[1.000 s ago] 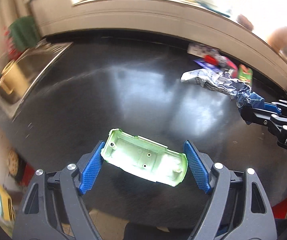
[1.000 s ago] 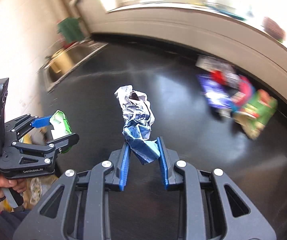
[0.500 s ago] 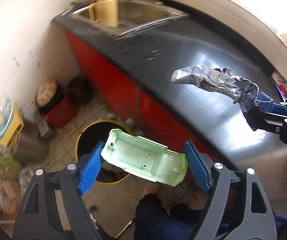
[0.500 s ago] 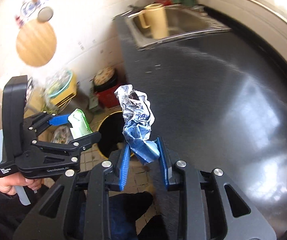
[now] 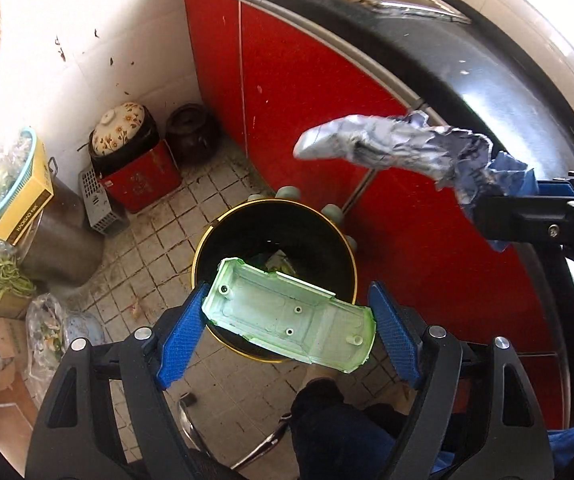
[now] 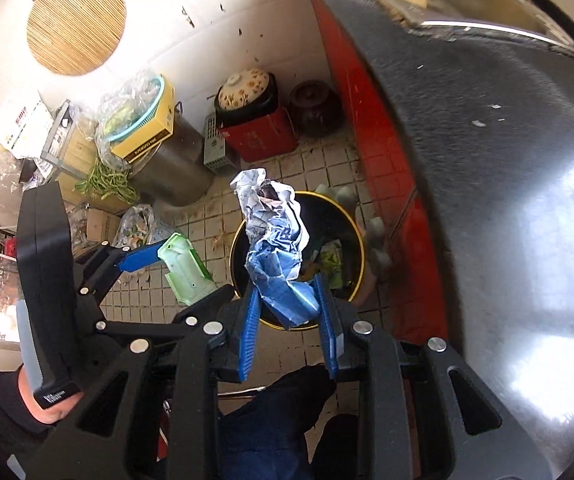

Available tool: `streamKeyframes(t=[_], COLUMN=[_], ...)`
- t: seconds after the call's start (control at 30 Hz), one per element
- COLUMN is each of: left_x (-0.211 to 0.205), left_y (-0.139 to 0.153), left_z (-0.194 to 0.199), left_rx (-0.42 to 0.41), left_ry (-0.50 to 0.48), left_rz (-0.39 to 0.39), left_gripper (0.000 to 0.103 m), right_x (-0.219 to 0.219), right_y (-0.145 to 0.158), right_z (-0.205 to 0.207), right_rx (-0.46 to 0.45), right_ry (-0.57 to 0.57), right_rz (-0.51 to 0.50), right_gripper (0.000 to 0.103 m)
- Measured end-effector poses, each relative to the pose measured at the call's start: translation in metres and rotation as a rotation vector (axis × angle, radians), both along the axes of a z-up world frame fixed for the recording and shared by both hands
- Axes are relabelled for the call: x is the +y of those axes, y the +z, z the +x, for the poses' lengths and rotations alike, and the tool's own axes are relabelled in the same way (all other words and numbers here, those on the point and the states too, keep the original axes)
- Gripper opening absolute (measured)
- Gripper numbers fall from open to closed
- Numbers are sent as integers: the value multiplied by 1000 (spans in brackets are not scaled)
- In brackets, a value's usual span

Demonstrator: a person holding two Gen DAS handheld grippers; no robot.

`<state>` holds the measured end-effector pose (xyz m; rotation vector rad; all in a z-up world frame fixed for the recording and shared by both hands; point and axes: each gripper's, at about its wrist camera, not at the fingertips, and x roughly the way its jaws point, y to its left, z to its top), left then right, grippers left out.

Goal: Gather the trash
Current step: 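Carry tray and foil wrapper over the bin and open both tools, then return both tools to the countertop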

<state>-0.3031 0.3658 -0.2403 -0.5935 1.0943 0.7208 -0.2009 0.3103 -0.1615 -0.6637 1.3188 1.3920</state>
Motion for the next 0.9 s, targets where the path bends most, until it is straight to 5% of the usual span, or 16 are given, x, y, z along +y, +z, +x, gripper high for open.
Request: streamKeyframes(t=[0.53, 0.67, 0.9], left_x=[16, 18, 18], left_y=[-15, -21, -20], left_z=[1, 3, 6], left_rx=[-37, -18, 2], left_ry=[-2, -11, -14], left_rz=[-26, -41, -18], left_gripper=[78, 79, 93], right_x=[35, 37, 17], right_y=[-12, -8, 21], right_z=[-9, -7, 13], right_rx=[-38, -40, -36], right_ry=[24, 27, -13], right_rz=[-36, -24, 39], right_gripper=[29, 58, 65])
